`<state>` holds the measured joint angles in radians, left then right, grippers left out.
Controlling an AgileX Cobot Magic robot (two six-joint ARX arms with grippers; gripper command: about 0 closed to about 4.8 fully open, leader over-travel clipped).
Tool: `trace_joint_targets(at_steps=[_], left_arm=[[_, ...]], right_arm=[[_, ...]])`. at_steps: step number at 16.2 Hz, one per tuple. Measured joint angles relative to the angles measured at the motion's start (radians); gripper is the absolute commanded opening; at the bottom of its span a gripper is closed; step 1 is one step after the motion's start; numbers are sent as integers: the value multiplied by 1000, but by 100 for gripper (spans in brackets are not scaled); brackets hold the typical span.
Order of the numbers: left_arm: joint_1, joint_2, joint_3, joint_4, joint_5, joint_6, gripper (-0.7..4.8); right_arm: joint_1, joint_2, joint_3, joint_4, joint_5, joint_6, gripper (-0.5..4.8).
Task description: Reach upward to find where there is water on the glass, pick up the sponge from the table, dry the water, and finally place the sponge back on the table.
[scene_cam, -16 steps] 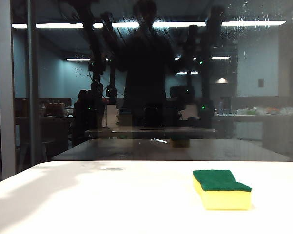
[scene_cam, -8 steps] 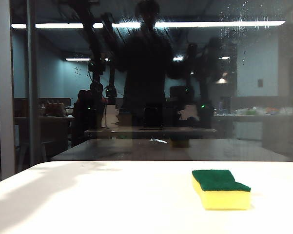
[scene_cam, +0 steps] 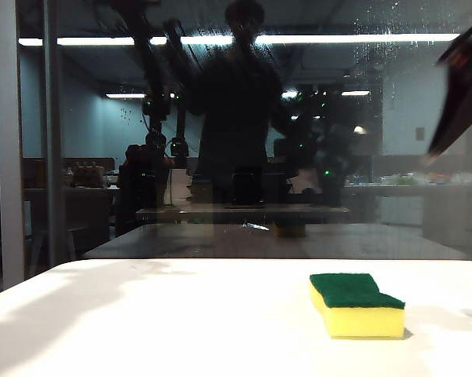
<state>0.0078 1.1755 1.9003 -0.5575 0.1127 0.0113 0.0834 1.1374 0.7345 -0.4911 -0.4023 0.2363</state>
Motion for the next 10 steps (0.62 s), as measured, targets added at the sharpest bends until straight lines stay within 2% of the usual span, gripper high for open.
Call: trace_joint_targets(at_steps=[5, 10], left_arm=[[0, -1, 0, 1, 3, 0, -5], [0, -1, 0, 0, 4, 0, -5]], right_arm=[[167, 296, 2, 216, 16, 46, 444], [201, 479, 3, 306, 43, 74, 444]])
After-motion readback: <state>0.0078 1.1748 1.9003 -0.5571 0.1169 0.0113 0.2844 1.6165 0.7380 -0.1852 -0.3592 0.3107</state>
